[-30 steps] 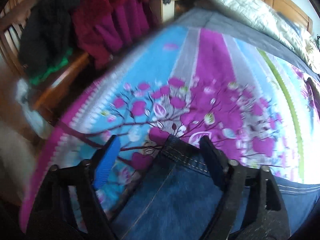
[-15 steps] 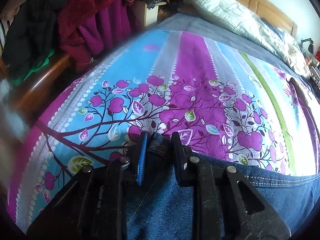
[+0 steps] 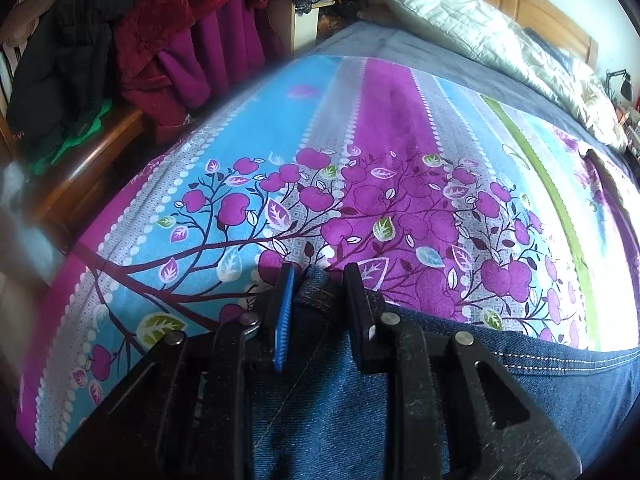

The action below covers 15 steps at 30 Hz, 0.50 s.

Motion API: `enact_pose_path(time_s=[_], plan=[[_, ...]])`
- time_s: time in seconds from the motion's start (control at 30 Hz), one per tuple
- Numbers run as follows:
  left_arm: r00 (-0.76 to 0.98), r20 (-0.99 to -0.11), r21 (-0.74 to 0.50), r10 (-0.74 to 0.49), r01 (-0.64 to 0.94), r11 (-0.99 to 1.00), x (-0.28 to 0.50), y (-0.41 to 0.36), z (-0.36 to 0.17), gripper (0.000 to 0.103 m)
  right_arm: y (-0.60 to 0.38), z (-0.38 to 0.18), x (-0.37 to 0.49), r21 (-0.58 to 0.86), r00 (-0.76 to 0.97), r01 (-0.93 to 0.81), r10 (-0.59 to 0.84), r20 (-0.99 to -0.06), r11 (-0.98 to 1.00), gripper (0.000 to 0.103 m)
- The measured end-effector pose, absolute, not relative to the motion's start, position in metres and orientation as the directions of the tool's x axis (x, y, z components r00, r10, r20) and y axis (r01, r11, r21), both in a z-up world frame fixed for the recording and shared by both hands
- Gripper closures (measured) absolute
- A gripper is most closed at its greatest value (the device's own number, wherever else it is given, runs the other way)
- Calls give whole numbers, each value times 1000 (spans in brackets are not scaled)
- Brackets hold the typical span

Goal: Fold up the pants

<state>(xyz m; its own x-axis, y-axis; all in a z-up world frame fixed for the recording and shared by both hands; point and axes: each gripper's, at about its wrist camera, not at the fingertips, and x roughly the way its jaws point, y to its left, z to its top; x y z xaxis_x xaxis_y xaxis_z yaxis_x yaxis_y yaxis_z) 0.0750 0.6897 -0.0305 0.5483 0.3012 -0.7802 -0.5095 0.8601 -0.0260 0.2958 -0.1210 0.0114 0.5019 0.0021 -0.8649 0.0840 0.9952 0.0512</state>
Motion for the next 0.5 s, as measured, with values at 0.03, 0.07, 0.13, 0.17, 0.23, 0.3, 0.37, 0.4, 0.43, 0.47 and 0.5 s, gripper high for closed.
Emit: enact_pose_path(time_s=[0.03,0.07,0.13,0.17,0.23,0.3,0.37,0.4,0.43,0.47,0.5], plan=[[537,-784,-9,311,-511,860,78,688,-29,79,-119,18,292,44,515,77,-2,-857,996,70],[520,-789,11,327,-519,855,79,687,-26,79,-118,27,286,50,532,78,1,-847,996,71],[518,-793,-21,321,-549,835,74,689,-17,81,-121,51,272,94,574,93,24,-818,991,71],[540,-779,-60,318,-569,820,66,691,-7,81,-123,65,262,117,594,94,38,-804,989,71],[603,-742,-161,292,-584,796,44,695,15,81,-125,95,237,148,631,72,70,-772,986,71],[664,-696,-236,273,-571,787,15,694,41,81,-130,126,205,184,666,42,110,-738,982,72],[715,-646,-272,268,-544,793,-23,686,68,81,-142,153,162,224,697,18,149,-702,974,72],[736,-622,-286,266,-531,798,-48,682,80,81,-149,162,139,243,708,11,164,-687,970,72],[756,-598,-301,265,-518,800,-76,678,91,81,-158,169,117,260,714,8,176,-677,966,72],[770,-582,-315,263,-511,800,-98,676,97,81,-168,172,92,281,717,11,188,-671,960,72],[796,-548,-351,257,-497,793,-133,672,103,82,-179,172,70,303,717,16,200,-667,953,72]])
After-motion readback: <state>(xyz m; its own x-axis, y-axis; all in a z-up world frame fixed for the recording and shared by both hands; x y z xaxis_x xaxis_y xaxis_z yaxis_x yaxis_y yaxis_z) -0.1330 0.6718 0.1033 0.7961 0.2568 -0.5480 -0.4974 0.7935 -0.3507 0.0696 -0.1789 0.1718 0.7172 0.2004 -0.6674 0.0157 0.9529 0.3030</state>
